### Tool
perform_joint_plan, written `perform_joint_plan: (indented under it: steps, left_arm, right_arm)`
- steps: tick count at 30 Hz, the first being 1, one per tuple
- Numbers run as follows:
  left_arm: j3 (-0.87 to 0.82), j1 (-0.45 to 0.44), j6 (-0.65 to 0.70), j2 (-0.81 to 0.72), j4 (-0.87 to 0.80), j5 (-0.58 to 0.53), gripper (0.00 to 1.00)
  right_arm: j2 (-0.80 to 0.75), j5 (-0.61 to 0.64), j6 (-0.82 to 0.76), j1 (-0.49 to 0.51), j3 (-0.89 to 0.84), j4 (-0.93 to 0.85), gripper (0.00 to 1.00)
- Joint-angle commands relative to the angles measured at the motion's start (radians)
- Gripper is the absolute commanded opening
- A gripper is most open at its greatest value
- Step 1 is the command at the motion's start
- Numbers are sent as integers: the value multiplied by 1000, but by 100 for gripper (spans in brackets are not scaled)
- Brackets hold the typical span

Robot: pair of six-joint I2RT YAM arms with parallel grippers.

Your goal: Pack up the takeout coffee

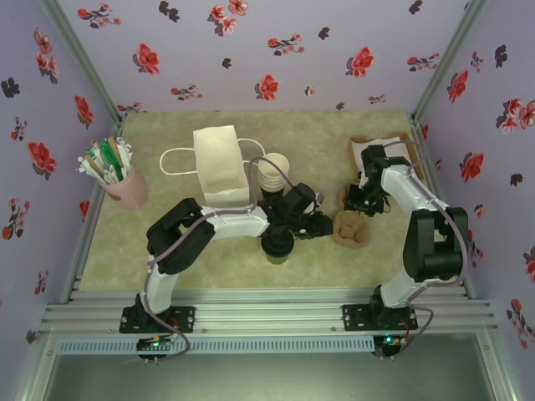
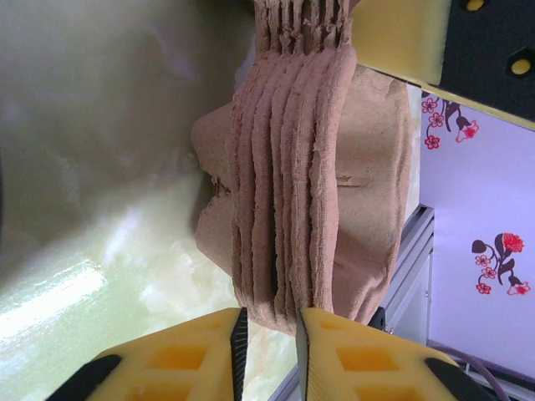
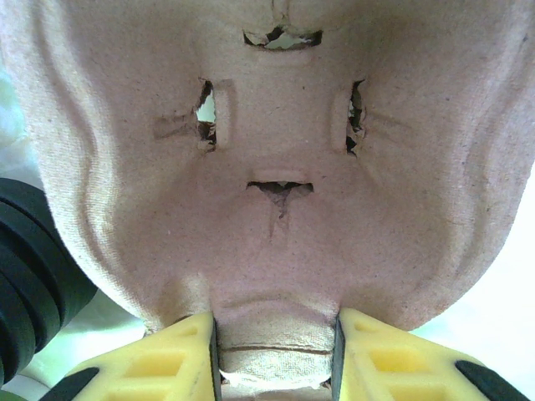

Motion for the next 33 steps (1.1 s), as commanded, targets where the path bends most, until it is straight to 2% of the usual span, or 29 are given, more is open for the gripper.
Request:
perform_joint_plan:
  steps: [1,18,21,33]
  left_arm:
    - [-5,11,-12,-35,-1,-2,27]
    - [13,10,-12,-24,-2,7,28]
    - [12,9,-4,-36,-15,-1,25]
    - [34,9,9,-34,-38,-3,24]
  right_arm:
    - [-10,-35,-16,-5,-8,-16,35]
    - [-7,-42,-17,-5,-8,-14,35]
    - [-7,-40,-16,-5,-7,-16,34]
    - [-3,-42,-17,-5,-5,-16,34]
